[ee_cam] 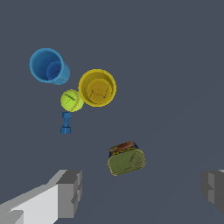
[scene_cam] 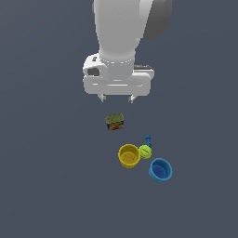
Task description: Pick up a designated object from a clutter of objects.
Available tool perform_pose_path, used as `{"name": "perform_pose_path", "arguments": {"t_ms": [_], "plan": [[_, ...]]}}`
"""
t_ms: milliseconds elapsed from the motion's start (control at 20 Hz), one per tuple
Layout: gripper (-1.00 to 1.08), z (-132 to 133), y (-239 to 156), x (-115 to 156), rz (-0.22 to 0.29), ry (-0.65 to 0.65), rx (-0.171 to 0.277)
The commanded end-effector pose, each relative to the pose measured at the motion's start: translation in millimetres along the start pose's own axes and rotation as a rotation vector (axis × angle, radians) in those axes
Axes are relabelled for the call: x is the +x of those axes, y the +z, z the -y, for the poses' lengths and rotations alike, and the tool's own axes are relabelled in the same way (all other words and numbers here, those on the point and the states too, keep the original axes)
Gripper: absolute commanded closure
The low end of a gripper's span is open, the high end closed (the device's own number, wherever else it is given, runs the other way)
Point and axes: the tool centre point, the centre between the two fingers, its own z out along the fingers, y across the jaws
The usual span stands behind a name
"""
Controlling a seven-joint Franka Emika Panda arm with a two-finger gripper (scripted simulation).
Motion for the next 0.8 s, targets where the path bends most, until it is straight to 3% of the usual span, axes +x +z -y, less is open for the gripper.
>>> {"name": "perform_pose_path", "arguments": {"t_ms": [0, 750], "plan": [[-0.92, 0.0, 0.0, 0.0, 0.000, 0.000, 0.000], [-0.92, -2.0, -3.5, -3.6, 0.000, -0.018, -0.011]]}}
